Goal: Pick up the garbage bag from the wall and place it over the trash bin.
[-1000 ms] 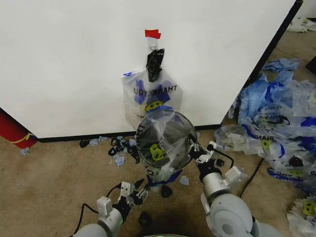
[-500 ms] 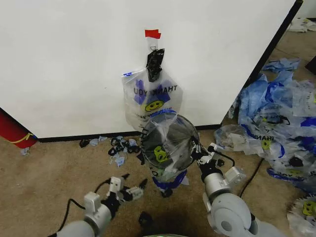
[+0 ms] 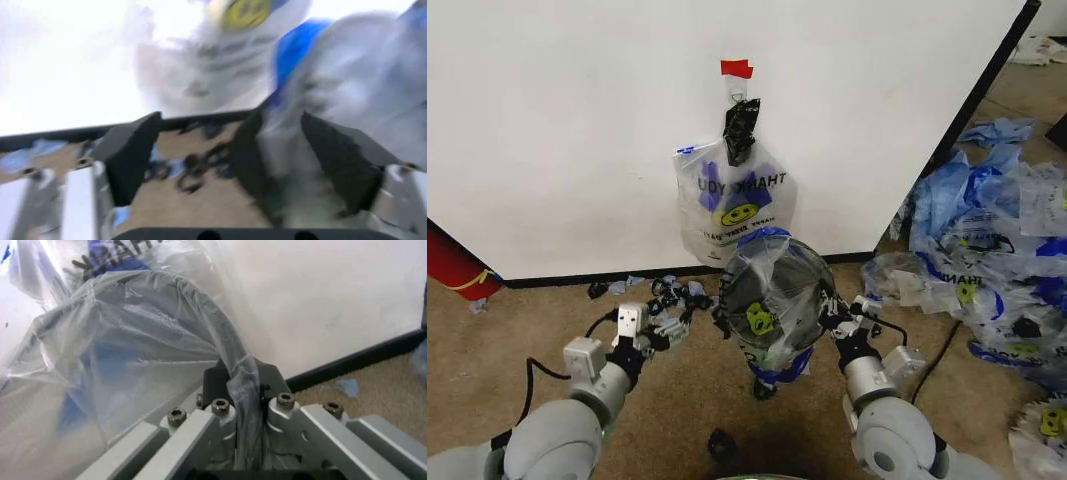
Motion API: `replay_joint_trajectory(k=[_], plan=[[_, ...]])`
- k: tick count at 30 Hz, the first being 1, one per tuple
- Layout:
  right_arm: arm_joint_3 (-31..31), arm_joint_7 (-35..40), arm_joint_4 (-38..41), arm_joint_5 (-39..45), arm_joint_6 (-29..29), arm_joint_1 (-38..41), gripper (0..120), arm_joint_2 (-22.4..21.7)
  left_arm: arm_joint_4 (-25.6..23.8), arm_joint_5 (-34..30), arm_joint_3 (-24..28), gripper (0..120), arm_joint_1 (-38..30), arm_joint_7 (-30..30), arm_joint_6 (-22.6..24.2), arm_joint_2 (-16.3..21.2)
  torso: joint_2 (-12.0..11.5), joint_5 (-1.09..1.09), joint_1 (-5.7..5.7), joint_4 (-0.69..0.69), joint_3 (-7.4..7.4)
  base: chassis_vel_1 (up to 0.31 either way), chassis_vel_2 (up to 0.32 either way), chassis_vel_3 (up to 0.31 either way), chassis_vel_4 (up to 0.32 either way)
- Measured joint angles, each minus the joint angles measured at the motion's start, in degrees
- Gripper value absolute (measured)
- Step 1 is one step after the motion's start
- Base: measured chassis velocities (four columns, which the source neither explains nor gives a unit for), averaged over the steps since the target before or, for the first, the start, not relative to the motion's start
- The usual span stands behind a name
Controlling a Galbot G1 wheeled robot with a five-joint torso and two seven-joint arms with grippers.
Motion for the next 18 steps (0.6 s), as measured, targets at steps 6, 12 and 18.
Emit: replay_joint_trajectory(k=[6,12,18], plan=[[-1.86,-0.78,-1.03,-4.37,0.34,0.94,0,-0.26,-3.05,-7.49,-0.72,55,-1.71,6.42,-2.26,-0.05,0.0,0.0,0.0,0.0,0.0,0.0,0.0,0.0,0.0],[-5.18,-2.03,-1.32,-7.96,0.45,2.7,0,-1.23,-3.1,-10.61,0.98,35,-1.98,13.2,-4.52,-0.26,0.0,0.0,0.0,0.02,0.0,0.0,0.0,0.0,0.0],[-7.32,-3.16,-1.14,-9.72,0.52,3.55,0,-2.48,-3.04,-12.69,1.96,17,-2.29,15.17,-4.64,-1.09,0.0,0.0,0.0,0.0,0.0,0.0,0.0,0.0,0.0]])
